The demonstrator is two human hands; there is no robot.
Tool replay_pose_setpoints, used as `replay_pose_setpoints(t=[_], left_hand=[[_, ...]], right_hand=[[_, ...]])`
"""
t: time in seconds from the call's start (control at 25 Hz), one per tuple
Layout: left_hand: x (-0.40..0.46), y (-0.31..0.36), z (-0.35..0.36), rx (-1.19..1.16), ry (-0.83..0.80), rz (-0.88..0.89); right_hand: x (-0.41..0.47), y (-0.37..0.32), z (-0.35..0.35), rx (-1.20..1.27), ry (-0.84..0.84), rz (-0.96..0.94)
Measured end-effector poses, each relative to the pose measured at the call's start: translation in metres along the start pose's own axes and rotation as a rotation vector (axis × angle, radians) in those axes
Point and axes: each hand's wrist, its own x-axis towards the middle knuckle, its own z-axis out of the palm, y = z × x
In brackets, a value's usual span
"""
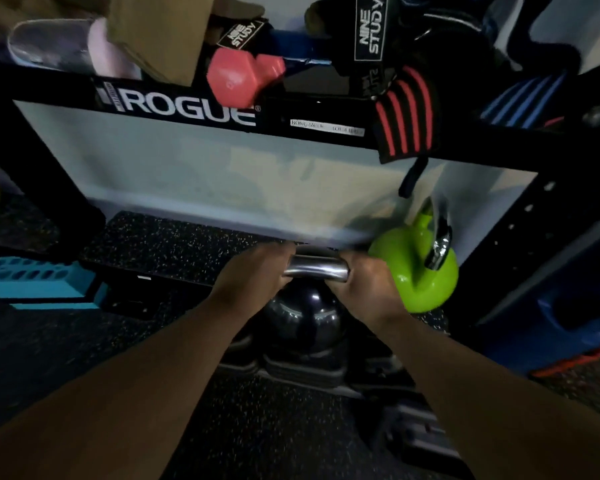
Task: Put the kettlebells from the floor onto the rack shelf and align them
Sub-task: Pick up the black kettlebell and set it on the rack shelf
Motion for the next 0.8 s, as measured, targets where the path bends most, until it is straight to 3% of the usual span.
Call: replay_pose_setpoints(t=[0.4, 0.68, 0.8], left_hand=[[0.127, -0.034, 0.049, -0.067, 0.02, -0.067], [0.146, -0.048, 0.058, -0.132, -0.01, -0.098], [0.147, -0.048, 0.056, -0.168, -0.067, -0.133]], right_hand=[[0.11, 0.065, 0.054, 0.06, -0.028, 0.117], [0.125, 0.074, 0.059, 0.106, -0.073, 0.163], [0.128, 0.073, 0.055, 0.066, -0.171, 0.172]])
